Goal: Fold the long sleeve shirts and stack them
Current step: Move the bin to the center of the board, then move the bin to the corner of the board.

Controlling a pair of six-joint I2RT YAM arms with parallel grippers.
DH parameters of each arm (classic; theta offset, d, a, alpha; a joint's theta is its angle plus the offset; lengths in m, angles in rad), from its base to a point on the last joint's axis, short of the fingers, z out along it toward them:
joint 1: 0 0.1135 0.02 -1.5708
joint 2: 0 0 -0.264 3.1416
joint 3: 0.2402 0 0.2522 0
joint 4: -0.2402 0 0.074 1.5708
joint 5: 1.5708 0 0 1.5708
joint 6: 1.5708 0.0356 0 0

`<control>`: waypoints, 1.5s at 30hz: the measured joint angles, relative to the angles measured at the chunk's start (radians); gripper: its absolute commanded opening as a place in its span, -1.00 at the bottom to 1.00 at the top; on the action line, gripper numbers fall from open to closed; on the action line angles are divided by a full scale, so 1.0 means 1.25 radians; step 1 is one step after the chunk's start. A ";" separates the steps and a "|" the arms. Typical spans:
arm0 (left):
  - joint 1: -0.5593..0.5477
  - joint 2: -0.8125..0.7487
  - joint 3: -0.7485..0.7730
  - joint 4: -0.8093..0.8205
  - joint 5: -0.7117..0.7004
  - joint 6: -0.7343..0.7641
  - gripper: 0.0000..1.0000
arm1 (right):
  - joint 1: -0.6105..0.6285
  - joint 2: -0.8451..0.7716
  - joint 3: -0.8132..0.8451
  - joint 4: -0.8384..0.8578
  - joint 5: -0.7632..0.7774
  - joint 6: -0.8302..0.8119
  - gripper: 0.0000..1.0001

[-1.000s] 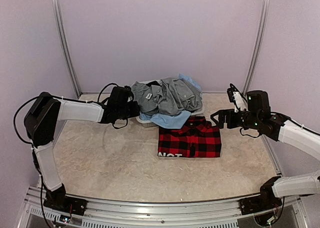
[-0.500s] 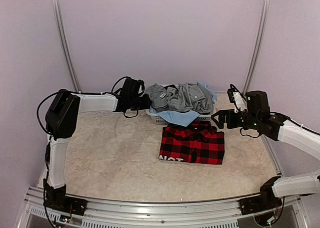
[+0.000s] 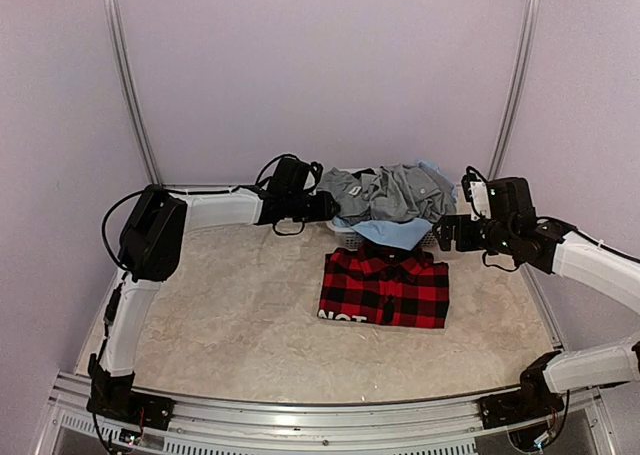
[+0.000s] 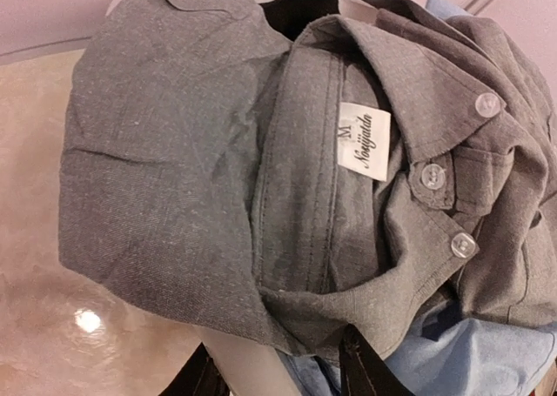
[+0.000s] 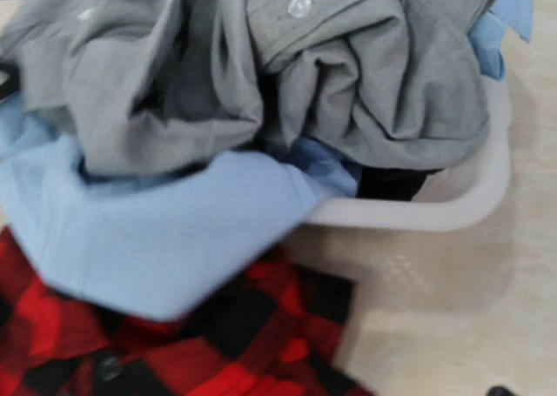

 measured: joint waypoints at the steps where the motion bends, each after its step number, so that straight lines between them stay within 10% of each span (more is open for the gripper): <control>1: -0.009 0.007 0.009 0.001 0.013 0.000 -0.06 | -0.002 0.012 0.005 0.000 0.016 0.003 0.99; 10: -0.020 0.015 0.013 0.059 0.050 -0.006 0.97 | -0.109 0.164 0.054 -0.002 0.103 0.013 0.91; 31: 0.033 -0.343 -0.335 0.188 -0.067 0.054 0.98 | -0.208 0.486 0.332 0.015 0.060 -0.027 0.19; 45: 0.017 -0.370 -0.381 0.191 -0.079 0.058 0.98 | -0.251 0.585 0.394 0.017 0.051 -0.066 -0.11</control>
